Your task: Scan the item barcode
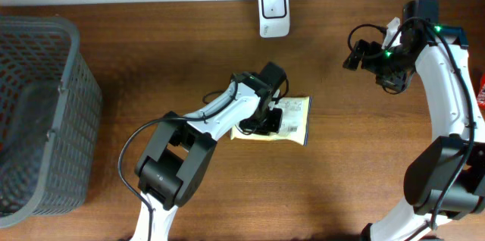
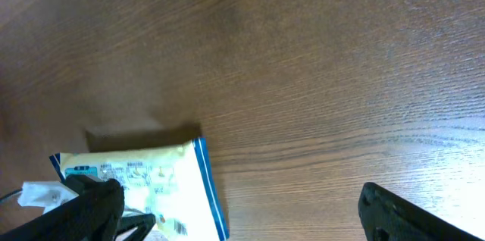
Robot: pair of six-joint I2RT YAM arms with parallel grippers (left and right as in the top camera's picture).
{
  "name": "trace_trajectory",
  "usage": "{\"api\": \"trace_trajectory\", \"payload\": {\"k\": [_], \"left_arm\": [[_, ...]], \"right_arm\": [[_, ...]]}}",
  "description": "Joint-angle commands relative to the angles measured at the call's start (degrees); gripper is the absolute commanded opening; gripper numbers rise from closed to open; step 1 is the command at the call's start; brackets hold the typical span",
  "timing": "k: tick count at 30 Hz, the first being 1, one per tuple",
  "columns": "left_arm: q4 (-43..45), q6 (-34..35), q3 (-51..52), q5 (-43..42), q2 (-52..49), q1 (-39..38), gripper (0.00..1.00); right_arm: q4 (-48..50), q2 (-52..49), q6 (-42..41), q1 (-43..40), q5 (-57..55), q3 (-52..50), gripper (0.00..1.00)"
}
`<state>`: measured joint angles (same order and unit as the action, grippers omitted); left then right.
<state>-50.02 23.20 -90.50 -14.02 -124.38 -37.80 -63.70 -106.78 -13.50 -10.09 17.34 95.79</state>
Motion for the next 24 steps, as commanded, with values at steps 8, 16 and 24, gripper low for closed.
{"api": "trace_trajectory", "payload": {"k": [8, 16, 24], "left_arm": [[-4.5, 0.8, -15.1, 7.4, -3.3, 6.5, 0.0], [7.0, 1.6, -18.6, 5.7, -11.8, -0.5, 0.0], [-9.2, 0.9, -30.5, 8.0, -4.9, 2.8, 0.02]], "right_arm": [[0.0, 0.4, 0.2, -0.1, -0.7, 0.9, 0.99], [0.0, 0.4, 0.2, -0.1, -0.7, 0.9, 0.99], [0.0, 0.4, 0.2, -0.1, -0.7, 0.9, 0.99]]}}
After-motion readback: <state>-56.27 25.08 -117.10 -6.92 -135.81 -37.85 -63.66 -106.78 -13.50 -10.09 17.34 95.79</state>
